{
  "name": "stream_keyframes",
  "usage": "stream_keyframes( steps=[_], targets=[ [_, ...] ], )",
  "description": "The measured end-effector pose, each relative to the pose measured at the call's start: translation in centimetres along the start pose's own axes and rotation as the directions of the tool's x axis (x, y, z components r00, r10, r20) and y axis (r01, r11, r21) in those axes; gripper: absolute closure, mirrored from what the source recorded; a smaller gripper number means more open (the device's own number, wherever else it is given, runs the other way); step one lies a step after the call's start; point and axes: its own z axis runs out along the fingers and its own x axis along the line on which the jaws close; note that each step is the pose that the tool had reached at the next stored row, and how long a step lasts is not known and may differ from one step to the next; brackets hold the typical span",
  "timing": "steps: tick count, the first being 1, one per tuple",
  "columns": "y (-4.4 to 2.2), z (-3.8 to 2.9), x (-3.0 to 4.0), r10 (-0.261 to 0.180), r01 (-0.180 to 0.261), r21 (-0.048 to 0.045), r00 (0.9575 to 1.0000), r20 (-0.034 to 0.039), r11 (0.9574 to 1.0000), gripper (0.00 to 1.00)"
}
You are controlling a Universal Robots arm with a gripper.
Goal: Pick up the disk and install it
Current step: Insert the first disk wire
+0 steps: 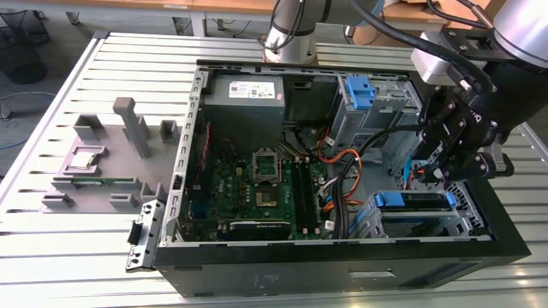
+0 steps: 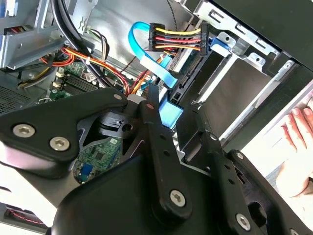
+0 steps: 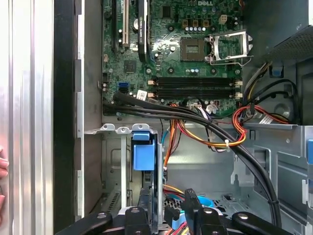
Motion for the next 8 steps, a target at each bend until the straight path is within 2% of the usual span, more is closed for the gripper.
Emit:
stream_keyframes(
  steps=[8],
  targets=[
    [-1.15,-0.02,-0.07,0.001,-0.001,0.0,1.0,-0.0001,1.0,0.58]
  ],
)
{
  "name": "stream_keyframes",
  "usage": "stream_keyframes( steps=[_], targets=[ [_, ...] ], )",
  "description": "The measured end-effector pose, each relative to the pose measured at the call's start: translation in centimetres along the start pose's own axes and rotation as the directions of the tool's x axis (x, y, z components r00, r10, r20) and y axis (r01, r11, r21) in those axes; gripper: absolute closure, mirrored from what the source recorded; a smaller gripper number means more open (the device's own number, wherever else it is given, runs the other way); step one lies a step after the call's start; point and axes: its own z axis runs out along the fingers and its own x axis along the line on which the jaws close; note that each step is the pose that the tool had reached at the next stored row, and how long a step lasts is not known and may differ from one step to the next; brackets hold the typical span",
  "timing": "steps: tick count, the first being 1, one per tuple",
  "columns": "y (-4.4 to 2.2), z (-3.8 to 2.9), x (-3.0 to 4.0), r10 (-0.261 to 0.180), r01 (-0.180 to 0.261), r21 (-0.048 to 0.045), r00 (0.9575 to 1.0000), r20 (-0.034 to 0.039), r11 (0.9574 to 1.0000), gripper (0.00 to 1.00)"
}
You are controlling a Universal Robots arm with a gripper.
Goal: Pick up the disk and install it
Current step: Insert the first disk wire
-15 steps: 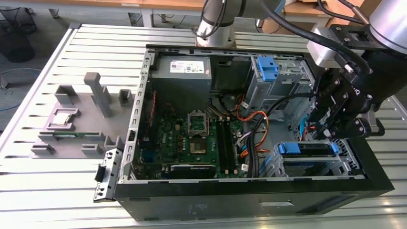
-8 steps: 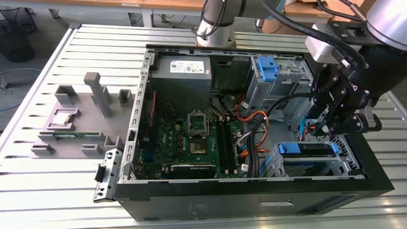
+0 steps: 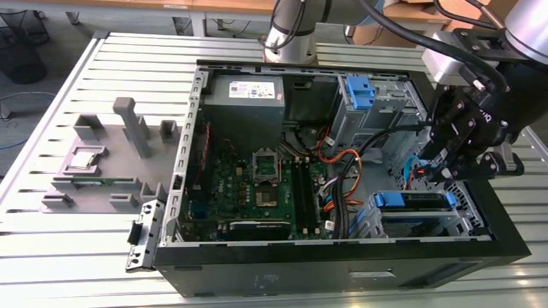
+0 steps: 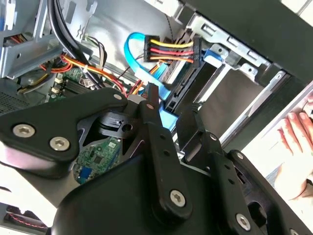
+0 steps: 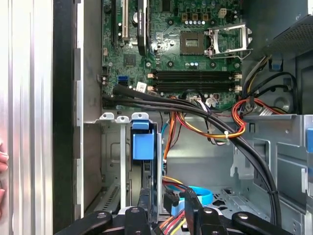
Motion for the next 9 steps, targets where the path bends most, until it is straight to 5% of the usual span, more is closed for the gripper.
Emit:
stream_keyframes(
  steps=[9],
  targets=[
    [-0.44,0.21,0.0,0.0,0.0,0.0,1.0,-0.0011,1.0,0.58]
  ],
)
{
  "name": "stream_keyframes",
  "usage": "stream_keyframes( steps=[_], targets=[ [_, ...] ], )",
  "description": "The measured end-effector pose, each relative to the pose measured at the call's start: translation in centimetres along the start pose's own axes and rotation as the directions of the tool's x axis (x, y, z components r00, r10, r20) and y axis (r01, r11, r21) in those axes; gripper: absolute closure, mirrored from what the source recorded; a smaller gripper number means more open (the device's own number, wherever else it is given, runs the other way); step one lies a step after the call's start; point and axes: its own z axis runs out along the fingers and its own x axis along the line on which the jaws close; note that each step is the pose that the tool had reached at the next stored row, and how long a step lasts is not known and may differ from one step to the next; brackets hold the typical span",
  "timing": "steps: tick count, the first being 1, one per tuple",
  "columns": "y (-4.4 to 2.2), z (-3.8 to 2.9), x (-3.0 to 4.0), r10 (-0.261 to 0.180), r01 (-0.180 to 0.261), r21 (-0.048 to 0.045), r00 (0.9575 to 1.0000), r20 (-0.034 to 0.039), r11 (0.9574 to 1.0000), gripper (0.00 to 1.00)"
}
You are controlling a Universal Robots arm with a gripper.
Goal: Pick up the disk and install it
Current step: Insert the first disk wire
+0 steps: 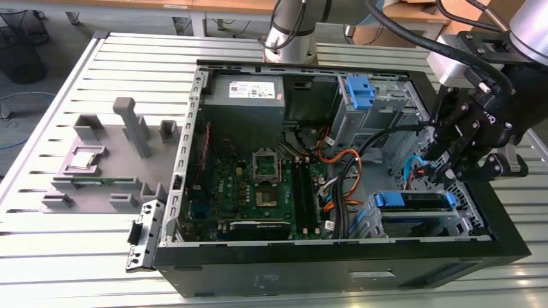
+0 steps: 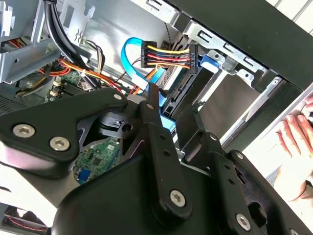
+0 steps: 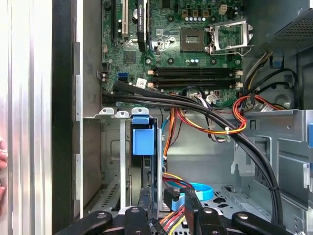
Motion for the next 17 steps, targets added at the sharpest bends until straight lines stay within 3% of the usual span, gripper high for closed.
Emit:
stream_keyframes(
  steps=[17],
  targets=[
    [0.0,0.08,0.0,0.0,0.0,0.0001,1.0,-0.0013,1.0,0.58]
  ],
)
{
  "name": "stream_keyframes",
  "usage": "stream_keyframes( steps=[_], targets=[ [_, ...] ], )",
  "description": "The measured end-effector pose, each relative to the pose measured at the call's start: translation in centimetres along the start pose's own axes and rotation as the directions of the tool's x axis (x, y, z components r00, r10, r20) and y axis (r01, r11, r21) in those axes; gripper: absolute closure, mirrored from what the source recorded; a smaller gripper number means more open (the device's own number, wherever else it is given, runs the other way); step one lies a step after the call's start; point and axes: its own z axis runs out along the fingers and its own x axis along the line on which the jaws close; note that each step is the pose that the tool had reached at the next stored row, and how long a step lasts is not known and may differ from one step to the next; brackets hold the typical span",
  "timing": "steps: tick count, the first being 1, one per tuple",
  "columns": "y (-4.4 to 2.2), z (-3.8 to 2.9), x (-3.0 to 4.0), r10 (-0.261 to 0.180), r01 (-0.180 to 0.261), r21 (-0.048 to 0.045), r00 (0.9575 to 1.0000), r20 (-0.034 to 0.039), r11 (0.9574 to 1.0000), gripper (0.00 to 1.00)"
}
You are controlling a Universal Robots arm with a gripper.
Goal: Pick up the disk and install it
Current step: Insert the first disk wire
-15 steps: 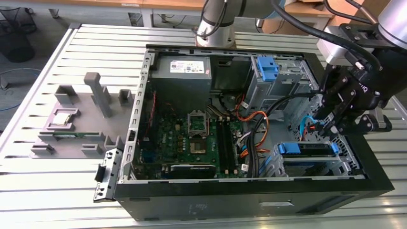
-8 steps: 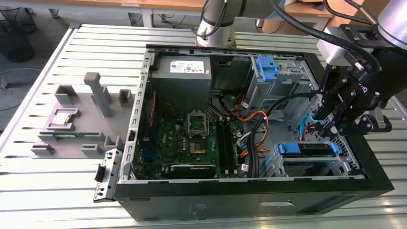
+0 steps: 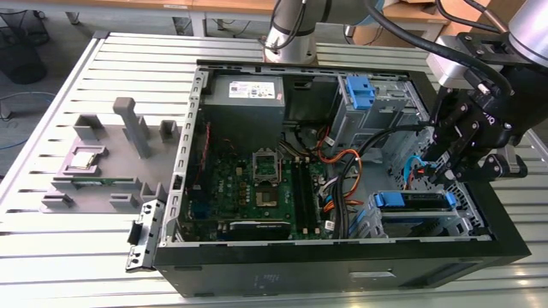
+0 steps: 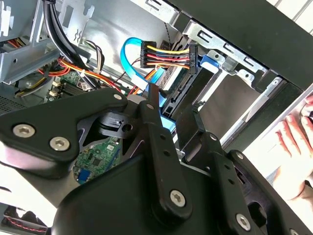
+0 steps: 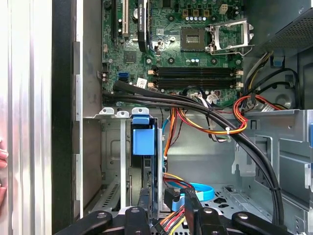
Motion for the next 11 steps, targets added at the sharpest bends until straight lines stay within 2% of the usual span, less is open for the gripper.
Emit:
stream_keyframes(
  steps=[4,11],
  targets=[
    [0.01,-0.44,-0.01,0.0,0.0,0.0,1.0,0.0001,1.0,0.58],
    [0.01,-0.45,-0.01,0.0,0.0,0.0,1.0,-0.0001,1.0,0.58]
  ],
)
